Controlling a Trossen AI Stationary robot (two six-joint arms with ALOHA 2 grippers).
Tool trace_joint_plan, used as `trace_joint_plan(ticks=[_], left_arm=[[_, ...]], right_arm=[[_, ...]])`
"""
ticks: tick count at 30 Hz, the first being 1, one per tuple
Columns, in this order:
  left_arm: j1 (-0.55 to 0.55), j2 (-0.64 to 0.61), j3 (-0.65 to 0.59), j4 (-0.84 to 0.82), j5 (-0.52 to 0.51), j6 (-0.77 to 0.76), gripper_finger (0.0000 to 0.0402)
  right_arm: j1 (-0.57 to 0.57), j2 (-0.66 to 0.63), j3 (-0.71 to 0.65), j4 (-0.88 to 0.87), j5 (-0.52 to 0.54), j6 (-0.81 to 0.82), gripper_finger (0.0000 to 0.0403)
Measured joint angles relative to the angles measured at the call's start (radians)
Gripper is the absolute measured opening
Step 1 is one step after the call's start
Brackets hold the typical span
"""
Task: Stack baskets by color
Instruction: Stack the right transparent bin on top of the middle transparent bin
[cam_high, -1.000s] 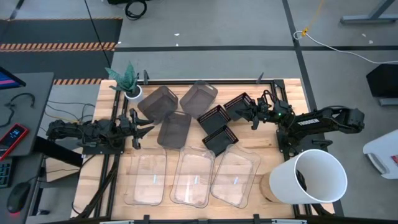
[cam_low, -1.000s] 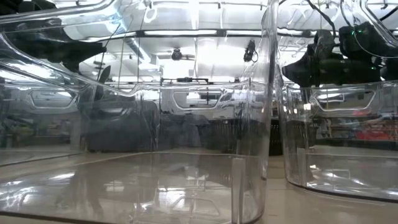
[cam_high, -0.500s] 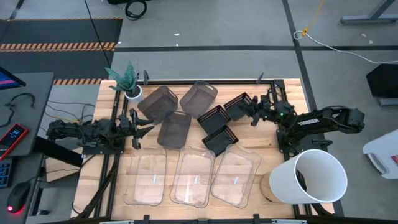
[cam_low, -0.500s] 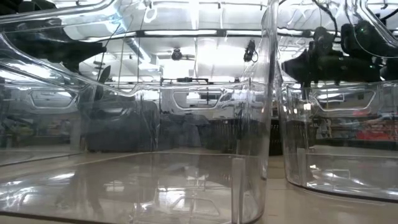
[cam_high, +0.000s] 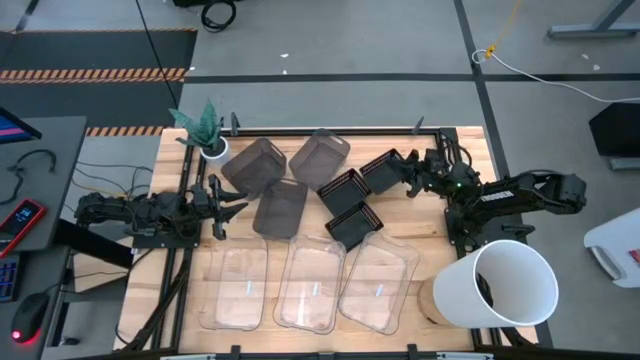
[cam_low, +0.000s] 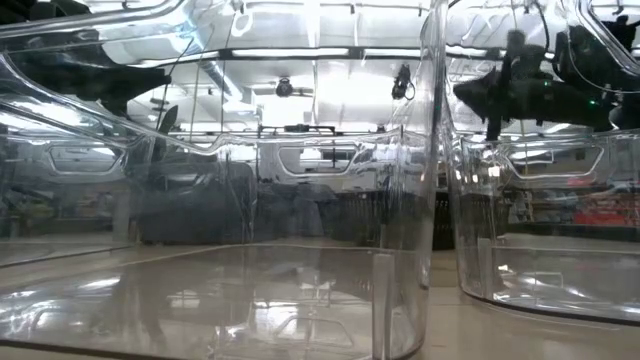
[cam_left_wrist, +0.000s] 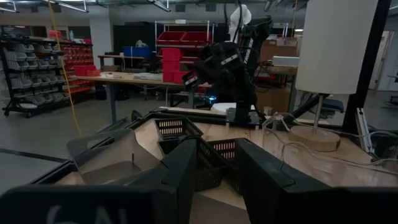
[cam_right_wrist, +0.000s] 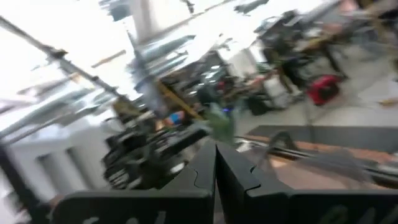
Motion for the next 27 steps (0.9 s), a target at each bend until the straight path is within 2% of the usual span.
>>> trace_joint_plan(ticks=[6,14,17,22,27], left_arm=[[0.0,0.0,0.0,0.0,0.0,0.0,0.0117],[0.0,0.0,0.0,0.0,0.0,0.0,0.0117],[0.0,0.0,0.0,0.0,0.0,0.0,0.0117],[0.0,0.0,0.0,0.0,0.0,0.0,0.0117],[0.0,0.0,0.0,0.0,0.0,0.0,0.0117]], right_arm=[[0.031,0.0,0.0,0.063,-0.03,-0.054,0.0007],[0.037,0.0,0.003,0.047,-0.05,-0.063,0.0003],[0.045,0.0,0.043,0.013,-0.068,-0.062,0.0002],[0.098,0.0,0.181,-0.296,-0.061,-0.135,0.0002],[0.171,0.0,0.332,-0.662,0.051,-0.218,0.0002]])
